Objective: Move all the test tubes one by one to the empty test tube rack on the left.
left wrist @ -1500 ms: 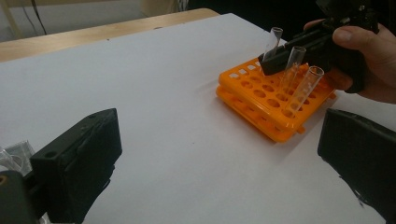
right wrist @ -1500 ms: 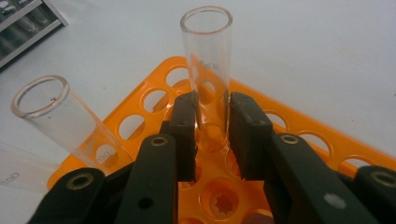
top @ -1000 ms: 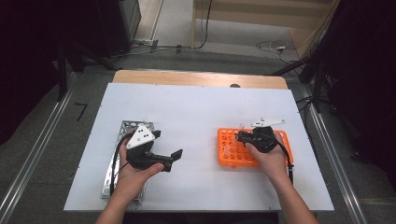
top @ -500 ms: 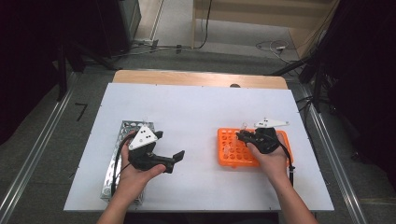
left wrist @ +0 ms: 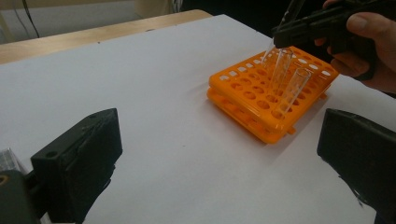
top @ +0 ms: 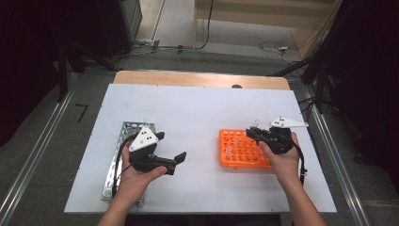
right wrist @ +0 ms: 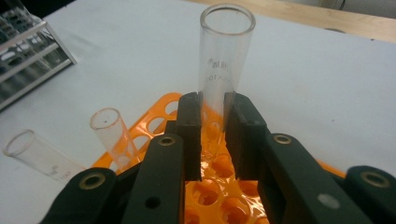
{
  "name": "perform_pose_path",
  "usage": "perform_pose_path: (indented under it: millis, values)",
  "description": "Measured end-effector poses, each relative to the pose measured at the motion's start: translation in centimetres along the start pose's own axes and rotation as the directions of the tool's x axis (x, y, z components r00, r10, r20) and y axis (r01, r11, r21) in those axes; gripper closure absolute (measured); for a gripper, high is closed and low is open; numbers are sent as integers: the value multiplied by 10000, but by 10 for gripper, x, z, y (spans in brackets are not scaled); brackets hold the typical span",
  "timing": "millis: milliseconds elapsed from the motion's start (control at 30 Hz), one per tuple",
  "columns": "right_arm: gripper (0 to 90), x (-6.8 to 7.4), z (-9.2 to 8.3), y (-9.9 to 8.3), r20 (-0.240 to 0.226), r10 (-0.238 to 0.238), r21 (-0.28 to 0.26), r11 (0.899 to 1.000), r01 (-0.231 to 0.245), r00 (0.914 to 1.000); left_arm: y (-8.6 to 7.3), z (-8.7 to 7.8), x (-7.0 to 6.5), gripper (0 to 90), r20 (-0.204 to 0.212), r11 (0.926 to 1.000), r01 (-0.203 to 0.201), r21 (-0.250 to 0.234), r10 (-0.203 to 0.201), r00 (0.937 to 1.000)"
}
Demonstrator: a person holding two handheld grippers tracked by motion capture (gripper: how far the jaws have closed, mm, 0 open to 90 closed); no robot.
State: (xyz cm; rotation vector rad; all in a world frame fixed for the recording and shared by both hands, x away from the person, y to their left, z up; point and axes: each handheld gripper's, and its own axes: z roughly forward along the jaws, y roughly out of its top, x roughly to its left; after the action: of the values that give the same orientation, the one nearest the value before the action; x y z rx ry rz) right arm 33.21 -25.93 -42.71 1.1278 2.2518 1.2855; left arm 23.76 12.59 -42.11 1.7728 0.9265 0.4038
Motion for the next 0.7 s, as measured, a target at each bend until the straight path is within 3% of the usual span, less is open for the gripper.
perform_pose_path:
  millis: [300,700]
  values:
    - [739,7,-17,9,-140,-130,-426,9990,124,9998,1,1,-2,0,118,10000,-8,-5,8,9999]
    - [739,29,-33,22,-850,-543,-966,9943,460,9949,4,-2,-5,5,169,10000,-79,-61,80,9998]
